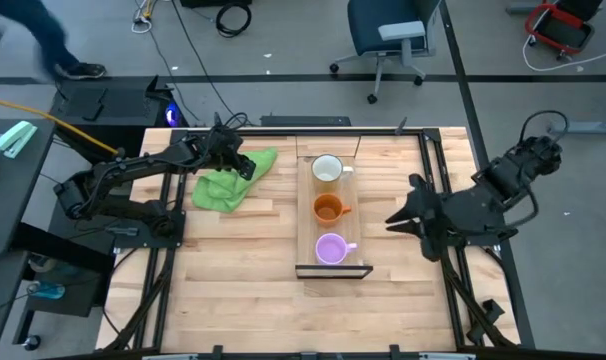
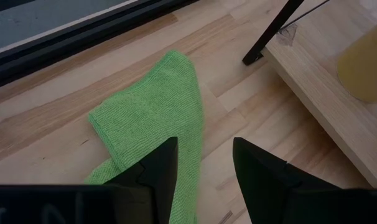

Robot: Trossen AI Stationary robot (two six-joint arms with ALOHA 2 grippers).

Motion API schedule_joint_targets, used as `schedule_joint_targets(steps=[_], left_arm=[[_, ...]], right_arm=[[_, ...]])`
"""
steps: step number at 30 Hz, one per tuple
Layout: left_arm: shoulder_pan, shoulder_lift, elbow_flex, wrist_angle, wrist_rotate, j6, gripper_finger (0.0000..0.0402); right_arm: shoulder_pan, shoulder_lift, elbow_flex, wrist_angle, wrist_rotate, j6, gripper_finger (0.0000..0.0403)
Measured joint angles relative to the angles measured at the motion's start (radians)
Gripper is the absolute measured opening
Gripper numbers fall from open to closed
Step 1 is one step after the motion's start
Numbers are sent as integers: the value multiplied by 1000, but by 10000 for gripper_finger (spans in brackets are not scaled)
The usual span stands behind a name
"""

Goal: Stack small to large cups/mugs on shelf
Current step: Return to Home Position

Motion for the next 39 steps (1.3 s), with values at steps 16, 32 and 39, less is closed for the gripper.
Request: schedule_joint_targets(steps=[16, 32, 39], left_arm=[[-2, 0, 0, -17, 55, -47, 162], [-404, -218, 0, 269, 144, 38, 162], [-649, -298, 0, 319, -48, 79, 162]], right_arm=[[110, -27, 0, -137, 57, 109, 77], [413, -332, -570, 831, 94, -104, 77], [472, -397, -744, 1121, 66, -184, 77]])
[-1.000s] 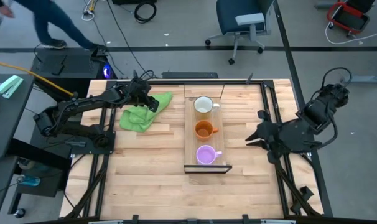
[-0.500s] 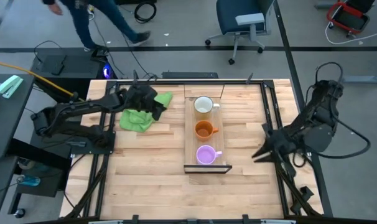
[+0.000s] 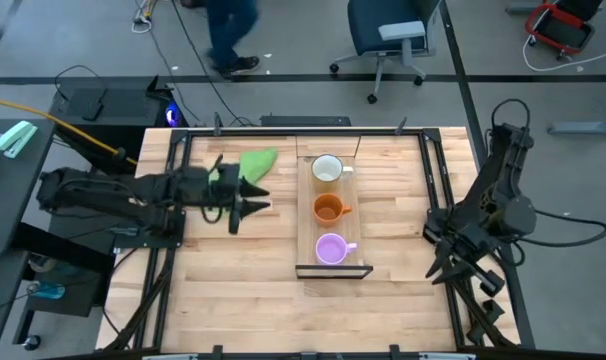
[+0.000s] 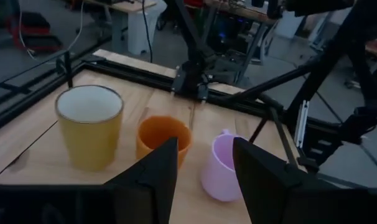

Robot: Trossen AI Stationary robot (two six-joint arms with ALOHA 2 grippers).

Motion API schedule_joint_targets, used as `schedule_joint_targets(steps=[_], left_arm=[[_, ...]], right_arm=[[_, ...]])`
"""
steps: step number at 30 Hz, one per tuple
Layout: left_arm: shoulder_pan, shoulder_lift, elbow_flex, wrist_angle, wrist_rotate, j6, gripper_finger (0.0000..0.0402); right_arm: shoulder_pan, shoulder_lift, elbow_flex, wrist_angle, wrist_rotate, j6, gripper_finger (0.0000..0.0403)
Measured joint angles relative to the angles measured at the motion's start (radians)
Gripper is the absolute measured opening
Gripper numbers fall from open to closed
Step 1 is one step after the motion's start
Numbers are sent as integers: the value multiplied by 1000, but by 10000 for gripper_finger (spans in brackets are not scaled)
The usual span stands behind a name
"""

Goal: Stack small to large cups/mugs on shelf
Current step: Return to Home Position

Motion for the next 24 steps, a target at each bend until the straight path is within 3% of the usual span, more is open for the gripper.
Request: schedule_joint_targets(steps=[5, 9, 16, 21, 24], left_arm=[[-171, 54, 0, 62, -192, 22, 162], [-252, 100, -9, 142, -283, 47, 162], [-296, 127, -279, 601, -299, 48, 162], [-304, -2, -404, 669, -299, 76, 162], [-304, -94, -462, 677, -295, 105, 162]], right_arm=[[23, 1, -75, 133, -31, -50, 77], [24, 1, -133, 212, -31, -59, 77], [24, 2, -258, 396, -78, -54, 77], [17, -6, -277, 412, -83, -65, 77], [-14, -31, -277, 413, -142, -80, 77]])
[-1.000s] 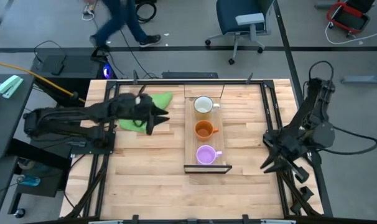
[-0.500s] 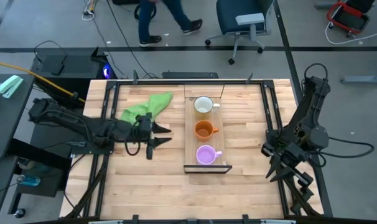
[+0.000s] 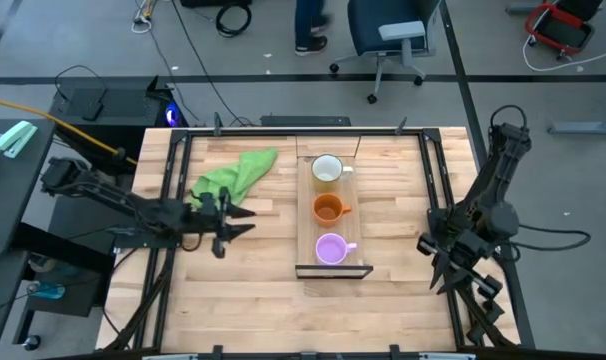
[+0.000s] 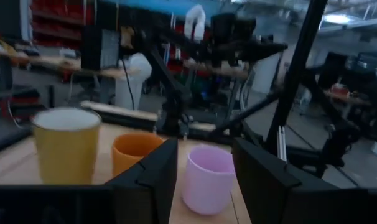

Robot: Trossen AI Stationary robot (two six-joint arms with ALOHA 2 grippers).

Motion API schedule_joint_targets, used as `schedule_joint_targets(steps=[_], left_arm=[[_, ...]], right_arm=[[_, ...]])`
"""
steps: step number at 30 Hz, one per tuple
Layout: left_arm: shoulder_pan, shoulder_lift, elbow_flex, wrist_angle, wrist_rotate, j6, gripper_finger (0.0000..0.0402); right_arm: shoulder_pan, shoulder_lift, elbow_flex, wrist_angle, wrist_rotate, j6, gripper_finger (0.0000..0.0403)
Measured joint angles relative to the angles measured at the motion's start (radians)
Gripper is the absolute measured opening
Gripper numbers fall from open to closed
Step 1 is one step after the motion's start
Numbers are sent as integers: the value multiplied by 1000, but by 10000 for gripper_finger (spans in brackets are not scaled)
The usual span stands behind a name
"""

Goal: Stack small to large cups/mugs on shelf
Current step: Return to Home Position

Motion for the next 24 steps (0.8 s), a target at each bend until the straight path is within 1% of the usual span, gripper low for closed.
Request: schedule_joint_targets(steps=[3, 6, 8, 12, 17, 20, 24], left_arm=[[3, -98, -66, 3, -2, 13, 162], [11, -210, -125, -7, 0, 54, 162], [16, -288, -146, -1, 3, 64, 162], [19, -410, -158, -65, 70, 113, 162], [22, -522, -145, -160, 66, 167, 162], [40, -578, -145, -184, 63, 197, 162], [85, -647, -145, -250, 63, 204, 162]], right_arm=[[-55, -38, 0, -1, -119, -21, 77], [-134, -103, 0, -9, -243, -24, 77], [-194, -160, 0, -58, -294, -26, 77], [-314, -281, 0, -194, -313, -17, 77], [-436, -435, 0, -294, -343, -81, 77], [-483, -517, 0, -333, -342, -106, 77], [-514, -609, 0, -399, -342, -113, 77]])
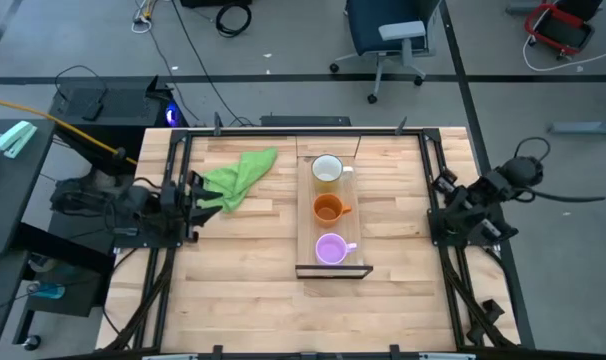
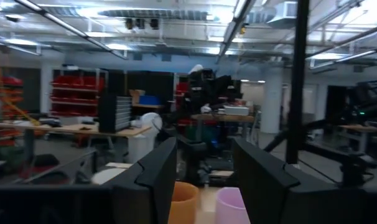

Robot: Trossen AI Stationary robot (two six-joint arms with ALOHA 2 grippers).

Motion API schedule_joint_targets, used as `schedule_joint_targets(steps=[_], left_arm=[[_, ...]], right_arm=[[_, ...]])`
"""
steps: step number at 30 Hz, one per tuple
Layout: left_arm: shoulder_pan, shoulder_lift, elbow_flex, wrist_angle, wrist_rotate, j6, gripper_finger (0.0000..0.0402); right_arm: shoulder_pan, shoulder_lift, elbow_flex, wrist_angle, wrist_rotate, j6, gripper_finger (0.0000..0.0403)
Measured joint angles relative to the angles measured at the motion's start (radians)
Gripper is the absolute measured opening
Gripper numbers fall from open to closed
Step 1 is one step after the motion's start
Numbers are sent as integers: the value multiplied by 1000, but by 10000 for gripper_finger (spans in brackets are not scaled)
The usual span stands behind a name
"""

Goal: Stack small to large cups/mugs on shelf
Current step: Return to Home Position

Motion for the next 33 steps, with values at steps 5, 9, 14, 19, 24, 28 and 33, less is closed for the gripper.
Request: schedule_joint_targets(steps=[5, 9, 14, 19, 24, 28, 33], left_arm=[[54, -85, 0, -51, 0, -11, 162], [76, -151, 0, -92, 0, -12, 162], [86, -196, 2, -115, 15, -13, 162], [87, -194, 0, -135, 16, -25, 162], [87, -193, -43, -129, 56, -75, 162], [87, -192, -110, -57, 53, -96, 162], [87, -193, -109, -58, 53, -101, 162]], right_arm=[[-3, -76, 1, -11, -1, -36, 77], [-3, -76, 24, -42, 0, -42, 77], [-3, -76, 52, -59, 0, -55, 77], [-3, -76, 53, -60, 0, -40, 77], [-3, -74, -5, -40, 0, -21, 77], [-3, -74, -99, 62, 0, -9, 77], [-3, -74, -184, 126, 8, 11, 77]])
